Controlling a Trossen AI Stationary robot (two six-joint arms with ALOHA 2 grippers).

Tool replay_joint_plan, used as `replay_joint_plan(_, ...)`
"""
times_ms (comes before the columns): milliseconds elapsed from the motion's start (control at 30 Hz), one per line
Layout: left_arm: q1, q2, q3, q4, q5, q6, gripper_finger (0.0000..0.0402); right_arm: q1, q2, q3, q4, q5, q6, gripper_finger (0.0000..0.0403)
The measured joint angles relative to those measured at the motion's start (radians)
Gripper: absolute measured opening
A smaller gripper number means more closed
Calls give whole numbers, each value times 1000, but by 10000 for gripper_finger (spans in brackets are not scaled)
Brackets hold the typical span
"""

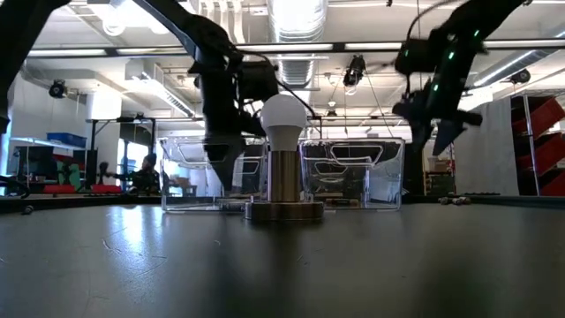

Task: Sort batteries
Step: Put the white battery into the left transparent bin, then put the black battery into the right transparent bin

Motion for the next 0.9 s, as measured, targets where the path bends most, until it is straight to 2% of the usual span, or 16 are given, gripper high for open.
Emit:
replay_joint_plan(100,-1,-57,-1,1,0,-5,140,-77,114,-1,72,-60,1,242)
replay_joint_plan(233,-17,-150,-1,21,0,-26,180,-142,234,0,160,-65,15,233)
replay_joint_plan(367,-67,-261,-24,110,1,-45,202,-210,316,2,189,-56,45,219)
replay_joint_plan(467,-114,-358,-92,264,2,-46,205,-255,352,5,198,-29,79,209)
replay_joint_plan(700,-233,-566,-337,651,1,-89,206,-264,345,61,199,-16,125,184)
replay_joint_plan(900,-359,-639,-549,958,-34,-158,206,-265,345,105,125,28,190,166)
